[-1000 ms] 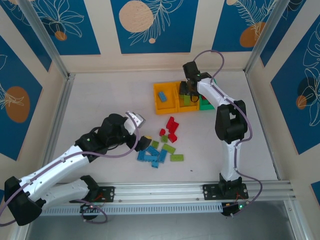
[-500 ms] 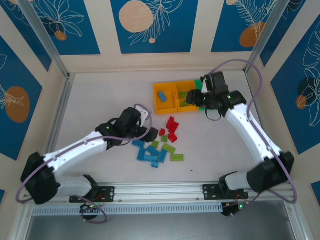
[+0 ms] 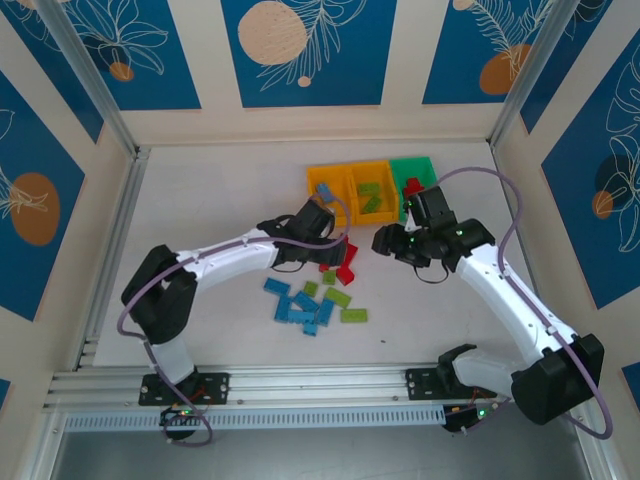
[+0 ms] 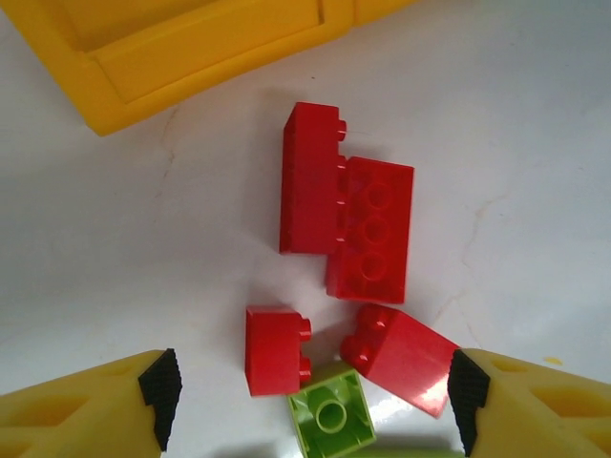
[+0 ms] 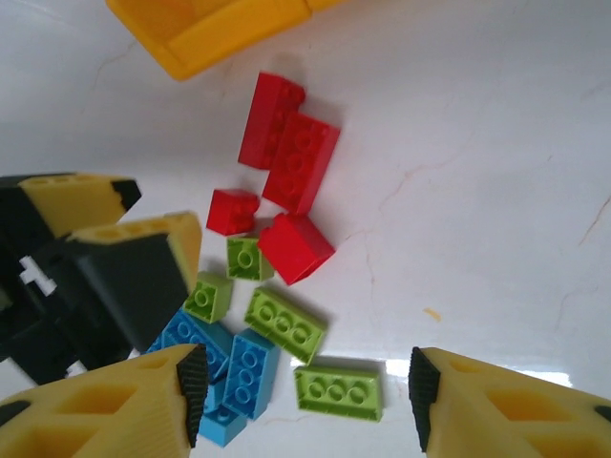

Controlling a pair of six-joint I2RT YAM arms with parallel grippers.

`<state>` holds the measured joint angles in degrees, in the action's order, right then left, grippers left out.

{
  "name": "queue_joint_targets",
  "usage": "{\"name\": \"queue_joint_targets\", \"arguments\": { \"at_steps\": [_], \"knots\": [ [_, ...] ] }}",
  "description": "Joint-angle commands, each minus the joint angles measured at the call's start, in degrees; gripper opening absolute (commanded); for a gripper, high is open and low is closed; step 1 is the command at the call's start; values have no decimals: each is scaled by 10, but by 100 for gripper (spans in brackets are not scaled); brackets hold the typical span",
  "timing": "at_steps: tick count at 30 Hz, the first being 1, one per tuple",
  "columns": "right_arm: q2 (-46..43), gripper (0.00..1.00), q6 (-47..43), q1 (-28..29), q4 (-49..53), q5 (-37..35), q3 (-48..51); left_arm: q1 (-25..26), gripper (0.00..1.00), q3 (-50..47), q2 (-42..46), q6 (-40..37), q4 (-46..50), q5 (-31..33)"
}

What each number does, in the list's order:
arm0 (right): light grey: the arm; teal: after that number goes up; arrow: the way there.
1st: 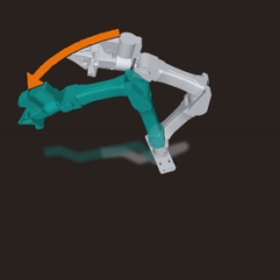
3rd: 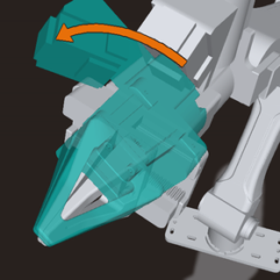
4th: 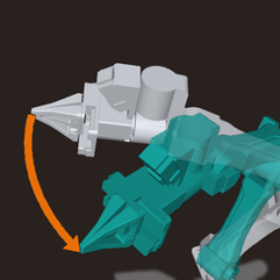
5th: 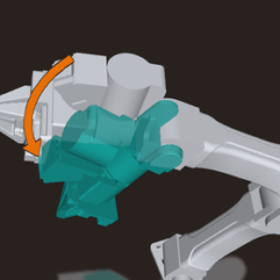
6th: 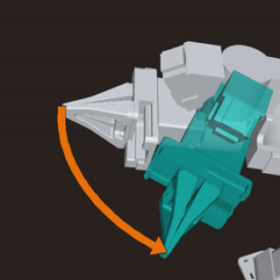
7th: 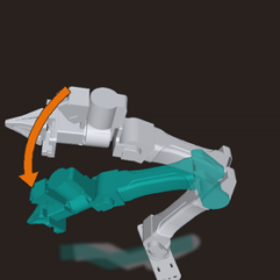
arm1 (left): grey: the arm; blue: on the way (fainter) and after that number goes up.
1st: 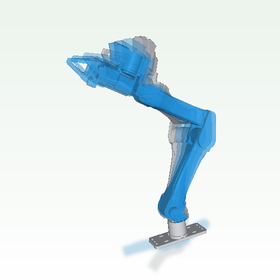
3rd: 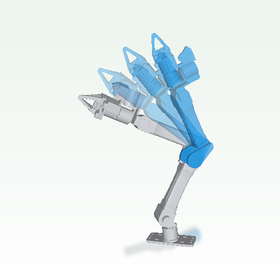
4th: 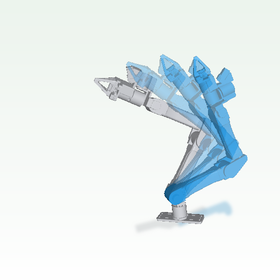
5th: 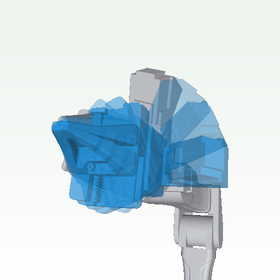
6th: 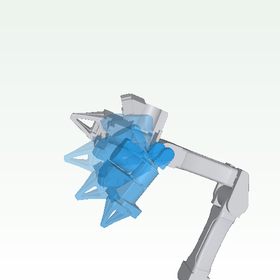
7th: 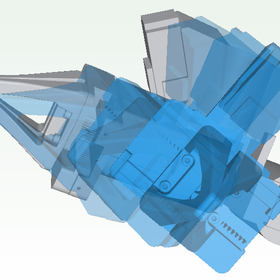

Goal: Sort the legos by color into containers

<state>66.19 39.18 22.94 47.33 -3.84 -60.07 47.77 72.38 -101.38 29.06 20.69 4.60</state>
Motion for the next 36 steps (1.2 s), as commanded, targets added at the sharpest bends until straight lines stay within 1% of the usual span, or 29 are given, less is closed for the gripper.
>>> {"name": "queue_joint_targets", "arguments": {
  "at_steps": [1,8,14,17,21,25,28,32,36],
  "knots": [
    [18,62,28,7,-14,55,21,3,74,15,-7,11,14,18],
    [179,63,25,52,-65,49,-22,3,72,-40,50,-22,-24,5],
    [314,63,14,76,-98,17,-70,3,72,-96,127,-40,-28,35],
    [363,65,5,76,-93,26,-101,3,73,-125,161,-50,-39,39],
    [394,61,13,75,-94,-15,-105,3,73,-151,190,-56,-57,42],
    [412,60,6,70,-95,-50,-101,3,75,-168,213,-90,-70,12],
    [416,60,1,63,-99,-57,-94,3,77,-173,222,-118,-68,-15],
    [411,59,-4,51,-106,-53,-83,3,78,-182,239,-134,-67,-15],
    [419,65,-16,39,-115,-30,-102,3,78,-190,245,-141,-80,-12]
  ]
}}
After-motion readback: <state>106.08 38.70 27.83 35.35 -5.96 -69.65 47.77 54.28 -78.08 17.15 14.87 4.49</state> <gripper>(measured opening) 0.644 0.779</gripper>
